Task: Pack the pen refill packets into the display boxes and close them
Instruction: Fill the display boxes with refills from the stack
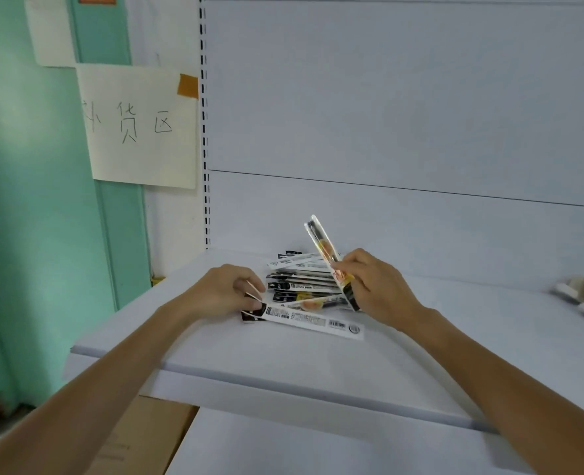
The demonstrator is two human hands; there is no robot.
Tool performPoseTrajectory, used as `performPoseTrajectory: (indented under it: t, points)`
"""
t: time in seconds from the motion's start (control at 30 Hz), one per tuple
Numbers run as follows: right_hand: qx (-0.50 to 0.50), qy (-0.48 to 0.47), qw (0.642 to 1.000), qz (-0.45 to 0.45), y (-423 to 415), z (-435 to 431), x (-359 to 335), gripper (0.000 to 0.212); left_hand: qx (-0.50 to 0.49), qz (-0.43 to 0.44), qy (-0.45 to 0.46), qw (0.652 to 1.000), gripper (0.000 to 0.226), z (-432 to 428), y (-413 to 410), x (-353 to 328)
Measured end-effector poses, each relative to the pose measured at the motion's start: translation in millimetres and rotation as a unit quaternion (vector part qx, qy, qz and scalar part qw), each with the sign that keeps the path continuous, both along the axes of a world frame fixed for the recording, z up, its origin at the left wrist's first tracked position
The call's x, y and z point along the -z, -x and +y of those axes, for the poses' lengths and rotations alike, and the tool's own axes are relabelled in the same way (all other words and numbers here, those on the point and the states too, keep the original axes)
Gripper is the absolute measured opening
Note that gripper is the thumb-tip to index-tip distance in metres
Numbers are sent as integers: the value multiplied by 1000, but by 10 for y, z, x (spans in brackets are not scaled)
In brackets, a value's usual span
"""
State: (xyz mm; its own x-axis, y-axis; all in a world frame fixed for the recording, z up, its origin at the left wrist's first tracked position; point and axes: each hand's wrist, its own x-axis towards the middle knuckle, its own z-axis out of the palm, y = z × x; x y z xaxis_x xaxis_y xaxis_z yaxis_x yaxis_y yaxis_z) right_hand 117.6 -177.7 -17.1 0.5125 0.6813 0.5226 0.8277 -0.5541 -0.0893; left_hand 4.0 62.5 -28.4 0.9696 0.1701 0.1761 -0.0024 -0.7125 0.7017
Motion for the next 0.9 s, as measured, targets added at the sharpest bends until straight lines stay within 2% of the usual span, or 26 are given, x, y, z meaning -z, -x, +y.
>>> performPoseTrajectory:
  t: [0.07,0.13,0.2,0.27,0.33,0.43,0.5,0.57,0.63,0.7,0.77,0.83,0.9]
  points:
    - [-16,39,999,5,10,52,-44,48,-1,-8,-12,1000,19,30,46,22]
    - [-27,52,998,4,31,123,-76,43,-31,-52,-60,996,24,66,59,41]
    - [-31,42,998,-26,90,183,-107,29,-53,-105,-83,990,31,83,77,49]
    - [-44,7,992,-119,103,237,-109,9,-47,-158,-87,982,35,89,104,51]
    - [-53,-28,986,-158,151,292,-100,11,-36,-201,-113,972,31,93,146,55]
    - [-56,-43,991,-117,266,380,-158,19,-39,-244,-209,946,19,75,236,81]
    - [-52,-40,991,-115,303,433,-172,25,-42,-247,-284,926,13,58,296,100]
    - [-63,-16,994,-82,324,489,-143,27,-15,-176,-328,928,16,25,341,105]
    - [-89,41,995,-1,336,558,-68,26,30,-86,-291,952,17,20,352,97]
    - [-100,121,986,62,356,615,31,37,43,-53,-201,977,15,20,372,66]
    - [-96,166,976,100,348,620,108,46,3,-72,-154,985,8,38,401,28]
    - [-97,150,975,131,344,599,116,44,-62,-129,-155,977,24,95,423,18]
    - [-94,138,976,143,343,590,97,44,-95,-166,-181,965,24,129,436,20]
